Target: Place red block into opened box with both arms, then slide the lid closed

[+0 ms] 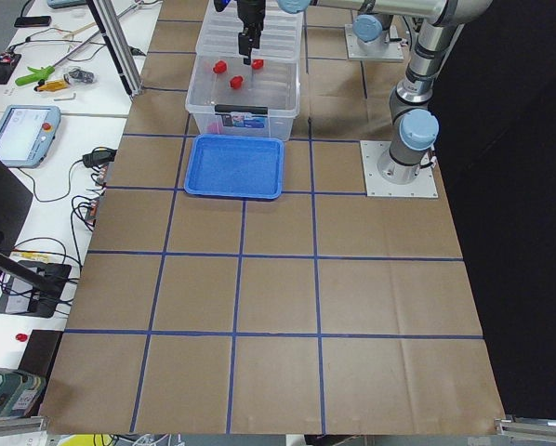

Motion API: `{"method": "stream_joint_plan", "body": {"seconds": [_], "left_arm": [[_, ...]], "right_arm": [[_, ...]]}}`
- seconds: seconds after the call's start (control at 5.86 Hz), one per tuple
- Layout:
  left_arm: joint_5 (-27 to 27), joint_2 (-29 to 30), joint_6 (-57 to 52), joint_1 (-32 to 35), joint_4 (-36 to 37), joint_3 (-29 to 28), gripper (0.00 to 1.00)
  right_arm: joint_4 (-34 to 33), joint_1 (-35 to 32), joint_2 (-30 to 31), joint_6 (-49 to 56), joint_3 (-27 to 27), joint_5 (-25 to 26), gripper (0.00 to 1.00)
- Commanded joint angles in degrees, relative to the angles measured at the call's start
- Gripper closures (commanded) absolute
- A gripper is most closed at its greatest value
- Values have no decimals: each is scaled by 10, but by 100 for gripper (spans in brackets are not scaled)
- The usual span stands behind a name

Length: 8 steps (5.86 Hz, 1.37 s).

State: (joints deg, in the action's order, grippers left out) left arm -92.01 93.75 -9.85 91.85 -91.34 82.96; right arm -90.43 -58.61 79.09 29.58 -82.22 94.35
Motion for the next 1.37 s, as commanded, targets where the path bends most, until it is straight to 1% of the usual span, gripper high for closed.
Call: {"method": "stream_joint_plan", "body": {"seconds": [0.0,0.17,0.34,0.51,0.68,0.85,1.2], "left_arm": [[2,-1,63,0,-2,0,13],[2,-1,62,0,-2,2,13],[2,-1,60,0,-2,3,13],[2,3,57,0,1,4,13],[2,4,56,1,1,4,13],[3,4,51,1,1,4,13],[3,6,51,1,3,4,13]], "right_arm": [[-55,61,-57,66,0,6,0],[-55,63,-67,65,-1,13,0],[-56,63,-67,59,-17,13,0],[-105,63,-60,56,-51,14,0],[-126,63,-46,55,-81,15,0],[-124,62,-21,52,-106,14,0],[-125,57,-4,33,-150,8,0]]}}
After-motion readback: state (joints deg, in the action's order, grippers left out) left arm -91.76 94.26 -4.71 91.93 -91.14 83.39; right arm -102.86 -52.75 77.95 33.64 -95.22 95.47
